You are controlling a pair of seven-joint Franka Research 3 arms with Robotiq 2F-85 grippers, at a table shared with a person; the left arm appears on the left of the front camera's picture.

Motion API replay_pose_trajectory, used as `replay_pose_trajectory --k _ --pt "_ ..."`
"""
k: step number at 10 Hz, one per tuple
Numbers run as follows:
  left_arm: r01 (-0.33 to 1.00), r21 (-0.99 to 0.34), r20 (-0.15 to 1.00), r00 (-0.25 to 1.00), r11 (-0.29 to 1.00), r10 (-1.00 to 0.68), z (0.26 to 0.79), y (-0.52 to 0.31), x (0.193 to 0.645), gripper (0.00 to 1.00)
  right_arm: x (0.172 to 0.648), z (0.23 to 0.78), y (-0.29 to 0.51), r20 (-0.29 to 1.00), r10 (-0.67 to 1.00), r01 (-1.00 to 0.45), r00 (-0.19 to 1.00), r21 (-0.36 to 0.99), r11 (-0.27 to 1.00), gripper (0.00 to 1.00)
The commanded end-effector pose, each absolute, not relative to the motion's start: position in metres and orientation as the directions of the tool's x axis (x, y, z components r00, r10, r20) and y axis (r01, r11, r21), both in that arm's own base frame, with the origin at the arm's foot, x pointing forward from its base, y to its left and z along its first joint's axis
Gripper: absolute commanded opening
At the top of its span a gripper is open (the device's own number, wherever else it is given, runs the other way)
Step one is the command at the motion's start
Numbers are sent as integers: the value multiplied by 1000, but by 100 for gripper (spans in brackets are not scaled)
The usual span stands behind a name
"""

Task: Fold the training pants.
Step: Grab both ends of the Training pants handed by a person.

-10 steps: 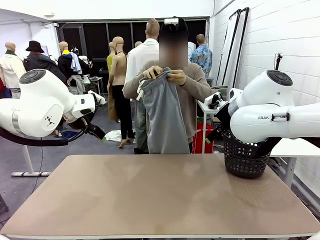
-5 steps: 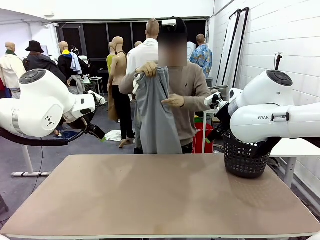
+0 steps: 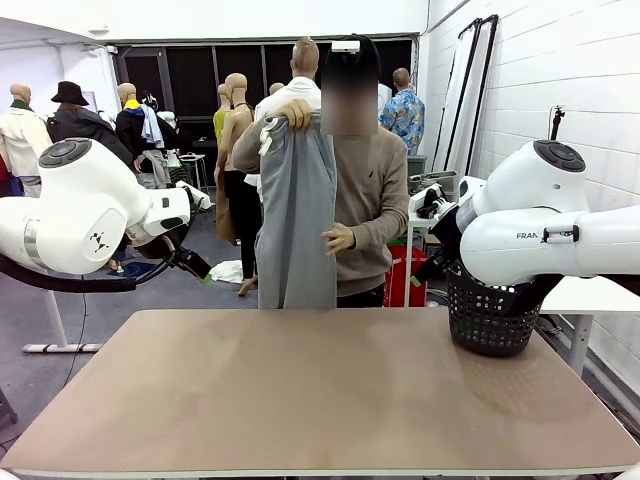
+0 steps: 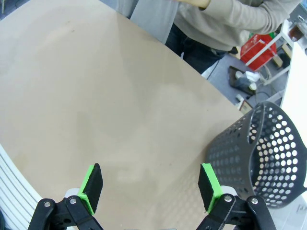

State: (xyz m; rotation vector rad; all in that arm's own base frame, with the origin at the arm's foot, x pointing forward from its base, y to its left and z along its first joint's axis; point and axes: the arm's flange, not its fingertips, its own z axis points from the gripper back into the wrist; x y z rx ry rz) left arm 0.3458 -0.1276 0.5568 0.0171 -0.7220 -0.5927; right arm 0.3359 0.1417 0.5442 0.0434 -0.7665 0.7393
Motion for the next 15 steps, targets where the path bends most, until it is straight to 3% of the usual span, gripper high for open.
replay_pose_trajectory --k 1,15 --pt "504 213 616 595 837 -516 556 -128 346 100 336 544 141 644 592 -622 485 -222 751 100" --pt "504 213 616 595 837 -516 556 -128 346 100 336 544 141 644 592 -622 485 -222 751 100"
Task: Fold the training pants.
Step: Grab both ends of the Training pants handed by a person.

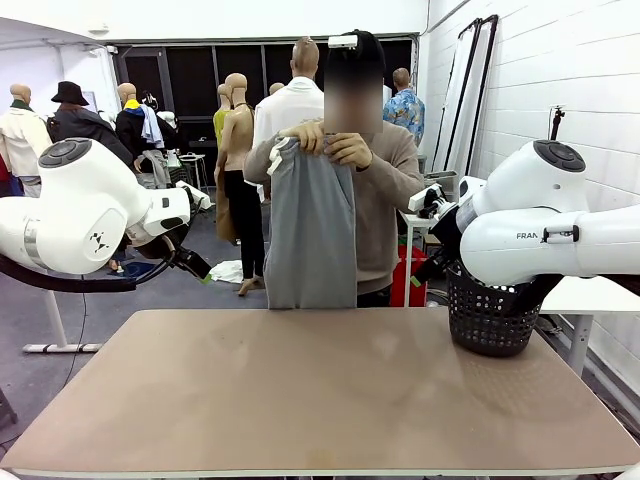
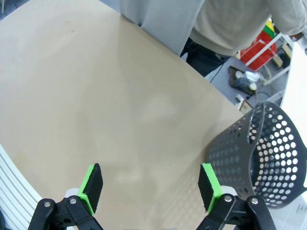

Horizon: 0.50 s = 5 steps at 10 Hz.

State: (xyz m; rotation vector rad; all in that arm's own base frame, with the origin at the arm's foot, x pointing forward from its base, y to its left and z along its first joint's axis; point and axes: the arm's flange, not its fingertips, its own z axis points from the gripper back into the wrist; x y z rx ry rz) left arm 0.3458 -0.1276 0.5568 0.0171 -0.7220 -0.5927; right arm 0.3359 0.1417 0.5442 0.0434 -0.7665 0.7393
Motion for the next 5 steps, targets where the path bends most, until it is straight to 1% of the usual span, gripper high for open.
replay_pose_trajectory --k 1,5 --pt "504 213 616 595 837 -516 556 -128 346 100 336 544 141 644 592 -622 485 -222 751 100" --pt "504 213 616 595 837 -516 556 -128 346 100 336 544 141 644 592 -622 485 -222 751 100"
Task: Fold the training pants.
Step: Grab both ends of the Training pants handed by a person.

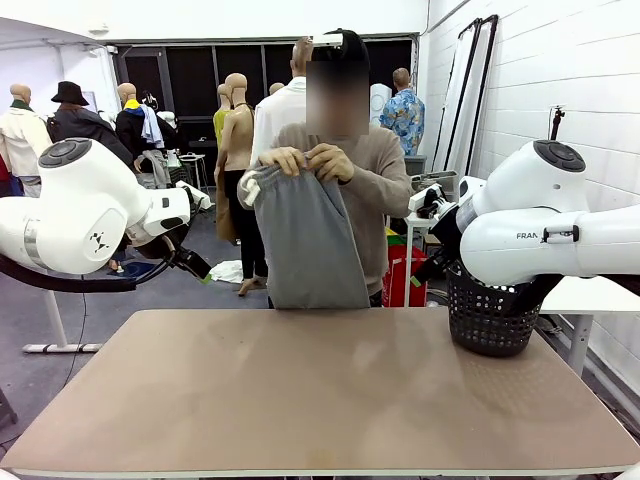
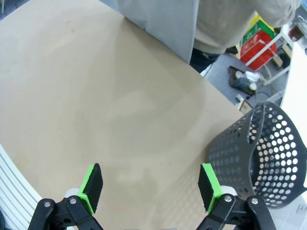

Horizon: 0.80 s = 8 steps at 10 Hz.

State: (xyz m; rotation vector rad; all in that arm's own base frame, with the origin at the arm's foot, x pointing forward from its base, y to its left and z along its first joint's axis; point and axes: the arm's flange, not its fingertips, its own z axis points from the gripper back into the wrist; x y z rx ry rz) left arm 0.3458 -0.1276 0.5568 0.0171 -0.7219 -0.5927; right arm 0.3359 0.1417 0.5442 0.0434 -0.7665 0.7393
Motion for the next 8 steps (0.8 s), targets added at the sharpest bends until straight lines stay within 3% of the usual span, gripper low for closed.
replay_pose_trajectory --k 1,8 --pt "504 213 616 595 837 -516 556 -128 346 100 336 544 141 644 592 -622 485 -222 751 100" --pt "504 213 616 595 837 -516 556 -128 346 100 336 544 141 644 592 -622 485 -222 751 100"
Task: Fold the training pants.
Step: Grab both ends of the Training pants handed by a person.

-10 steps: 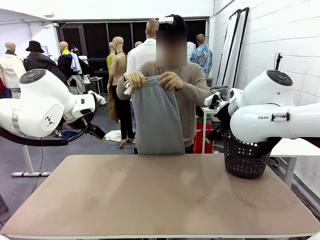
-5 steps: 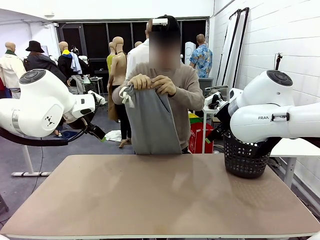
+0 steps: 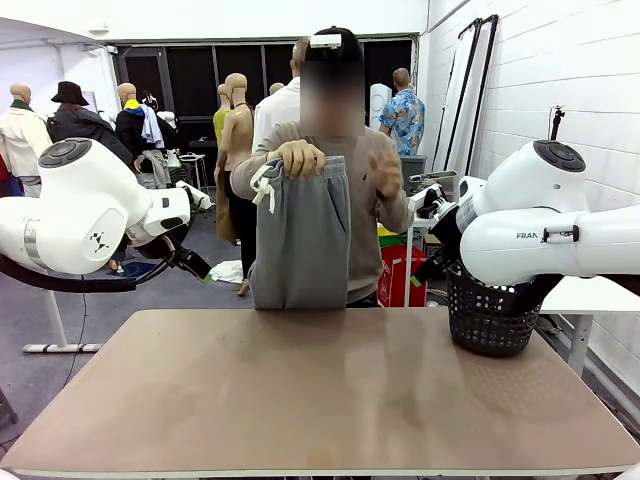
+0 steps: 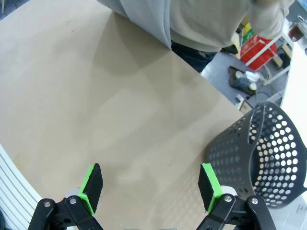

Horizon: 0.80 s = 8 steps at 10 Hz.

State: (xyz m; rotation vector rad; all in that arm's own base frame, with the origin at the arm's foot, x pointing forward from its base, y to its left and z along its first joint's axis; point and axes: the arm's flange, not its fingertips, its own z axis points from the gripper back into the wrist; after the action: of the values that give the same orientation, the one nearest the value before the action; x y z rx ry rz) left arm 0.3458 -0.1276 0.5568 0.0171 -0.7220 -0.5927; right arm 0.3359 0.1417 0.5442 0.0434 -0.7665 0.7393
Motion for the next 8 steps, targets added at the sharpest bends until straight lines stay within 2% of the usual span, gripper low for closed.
replay_pose_trajectory --k 1,8 --pt "504 213 616 595 837 -516 556 -128 346 100 336 544 141 644 592 -622 485 -222 751 100" --pt "504 213 616 595 837 -516 556 -128 346 100 336 544 142 644 592 -622 485 -222 751 100"
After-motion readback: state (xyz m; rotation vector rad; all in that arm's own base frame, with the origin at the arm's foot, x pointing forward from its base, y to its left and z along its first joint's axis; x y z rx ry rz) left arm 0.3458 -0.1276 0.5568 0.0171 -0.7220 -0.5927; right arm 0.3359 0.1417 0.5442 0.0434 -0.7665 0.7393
